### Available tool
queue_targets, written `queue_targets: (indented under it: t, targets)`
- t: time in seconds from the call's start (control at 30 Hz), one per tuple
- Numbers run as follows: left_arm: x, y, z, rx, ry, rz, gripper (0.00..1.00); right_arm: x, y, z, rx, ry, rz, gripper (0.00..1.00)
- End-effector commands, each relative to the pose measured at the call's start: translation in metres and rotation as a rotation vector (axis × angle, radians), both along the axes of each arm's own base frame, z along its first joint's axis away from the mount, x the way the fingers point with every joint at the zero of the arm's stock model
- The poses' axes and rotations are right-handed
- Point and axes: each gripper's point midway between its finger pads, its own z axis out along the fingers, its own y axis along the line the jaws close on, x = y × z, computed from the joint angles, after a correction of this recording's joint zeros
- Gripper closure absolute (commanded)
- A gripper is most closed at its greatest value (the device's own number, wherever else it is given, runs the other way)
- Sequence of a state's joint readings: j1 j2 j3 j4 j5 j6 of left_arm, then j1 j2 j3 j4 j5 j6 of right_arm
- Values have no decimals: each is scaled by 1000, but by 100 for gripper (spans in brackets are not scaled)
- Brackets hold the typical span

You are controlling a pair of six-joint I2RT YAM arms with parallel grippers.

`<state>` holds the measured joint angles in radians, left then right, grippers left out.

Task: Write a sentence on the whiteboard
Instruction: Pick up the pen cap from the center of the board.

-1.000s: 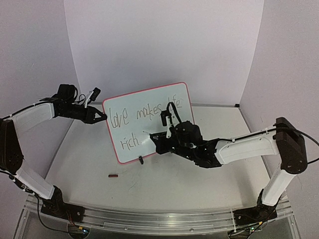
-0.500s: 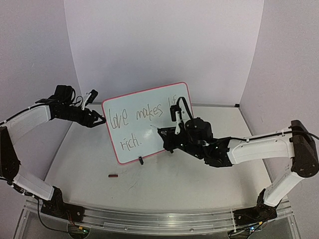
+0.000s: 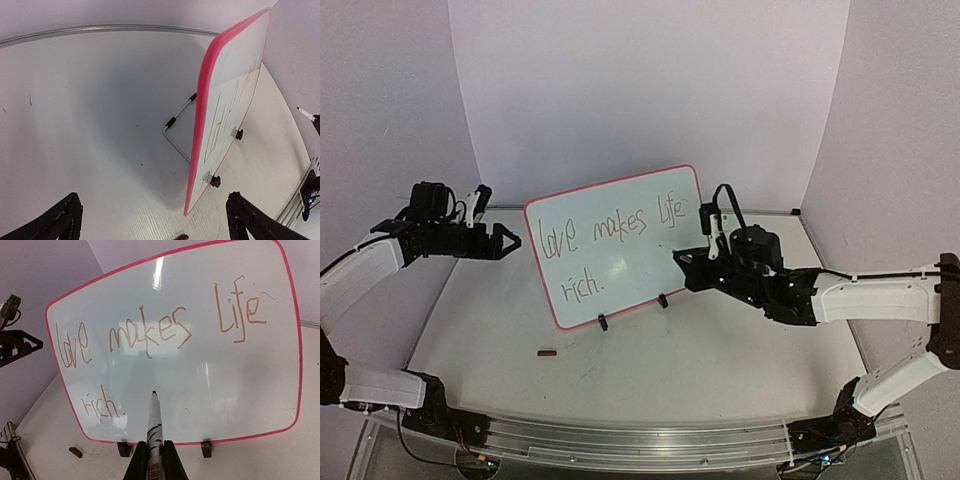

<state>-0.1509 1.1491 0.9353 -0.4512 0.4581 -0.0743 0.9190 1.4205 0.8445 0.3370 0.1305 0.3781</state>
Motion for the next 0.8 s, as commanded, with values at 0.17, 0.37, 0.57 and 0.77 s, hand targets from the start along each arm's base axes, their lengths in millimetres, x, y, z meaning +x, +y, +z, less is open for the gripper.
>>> queue_targets:
  t: [0.17,0.37,0.57,0.77]
  targets:
    - [-39,-1,-41,-282,77,199,3,-5,-54,-18,56,92,-28,100]
    - [-66,-30,-81,-307,136,124,4,-17,-53,-20,75,110,25,100]
    - [-81,-47,-113,-288,170,55,4,-26,-52,-25,92,137,55,100]
    - [-83,-57,-135,-287,212,11,4,-26,-53,-33,110,168,36,100]
